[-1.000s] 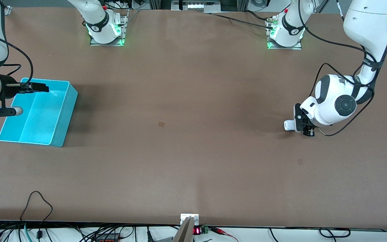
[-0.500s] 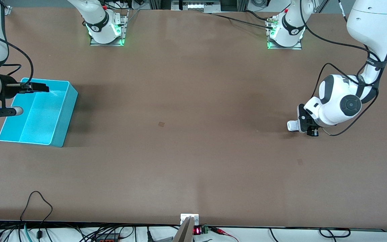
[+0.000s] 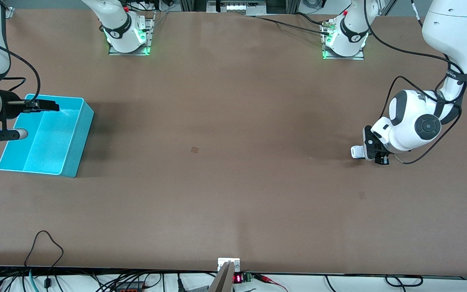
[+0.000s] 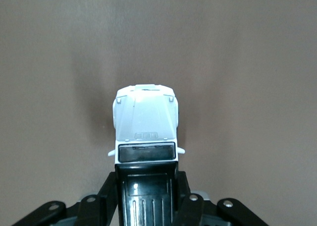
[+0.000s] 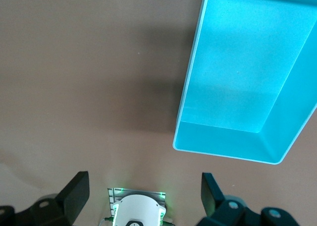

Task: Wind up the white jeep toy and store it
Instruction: 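Drag the jeep backward along the table with the left gripper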

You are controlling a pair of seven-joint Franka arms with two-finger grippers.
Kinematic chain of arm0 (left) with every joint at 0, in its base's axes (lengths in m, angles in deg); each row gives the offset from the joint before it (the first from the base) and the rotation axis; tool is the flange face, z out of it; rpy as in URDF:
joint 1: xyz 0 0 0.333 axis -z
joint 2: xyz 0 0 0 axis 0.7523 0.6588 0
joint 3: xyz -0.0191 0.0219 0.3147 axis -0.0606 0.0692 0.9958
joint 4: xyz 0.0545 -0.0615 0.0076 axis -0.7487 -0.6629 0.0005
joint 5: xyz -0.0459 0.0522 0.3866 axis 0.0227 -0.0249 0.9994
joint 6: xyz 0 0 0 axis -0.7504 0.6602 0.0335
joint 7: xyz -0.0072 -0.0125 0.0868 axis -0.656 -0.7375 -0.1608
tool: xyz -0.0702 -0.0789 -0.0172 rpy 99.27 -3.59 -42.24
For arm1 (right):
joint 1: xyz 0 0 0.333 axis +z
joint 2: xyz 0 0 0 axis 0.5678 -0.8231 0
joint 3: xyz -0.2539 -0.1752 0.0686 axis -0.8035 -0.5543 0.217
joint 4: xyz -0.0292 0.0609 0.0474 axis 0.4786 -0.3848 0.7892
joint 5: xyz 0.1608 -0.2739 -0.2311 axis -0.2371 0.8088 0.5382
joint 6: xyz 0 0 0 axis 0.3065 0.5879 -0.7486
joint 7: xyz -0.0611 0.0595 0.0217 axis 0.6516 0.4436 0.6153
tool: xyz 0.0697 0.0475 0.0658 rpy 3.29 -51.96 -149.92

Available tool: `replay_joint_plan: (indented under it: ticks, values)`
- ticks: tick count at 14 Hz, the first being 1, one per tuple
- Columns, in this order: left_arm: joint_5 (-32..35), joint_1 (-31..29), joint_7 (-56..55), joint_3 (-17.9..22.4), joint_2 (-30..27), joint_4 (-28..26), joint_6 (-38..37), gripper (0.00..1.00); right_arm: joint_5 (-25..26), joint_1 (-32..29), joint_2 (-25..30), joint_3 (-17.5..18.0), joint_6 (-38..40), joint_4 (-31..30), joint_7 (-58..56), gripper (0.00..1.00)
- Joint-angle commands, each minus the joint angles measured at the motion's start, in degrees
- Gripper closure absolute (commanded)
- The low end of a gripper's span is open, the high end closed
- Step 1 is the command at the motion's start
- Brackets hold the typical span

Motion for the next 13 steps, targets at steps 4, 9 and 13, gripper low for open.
replay_joint_plan:
  ticks: [4,9,13]
  values:
    - [2.1,-3.9,0.8,-0.2,3.2,0.7,2.0,0.83,-0.6,-0.3,-0.2,0.2,0.1,0.7,-0.7,0.00]
    - [2.1,-5.8,0.8,-0.2,3.2,0.7,1.9,0.83,-0.6,-0.3,-0.2,0.2,0.1,0.7,-0.7,0.00]
    - [2.1,-7.7,2.4,-0.2,4.0,0.8,1.9,0.83,-0.7,-0.3,-0.2,0.2,0.1,0.7,-0.7,0.00]
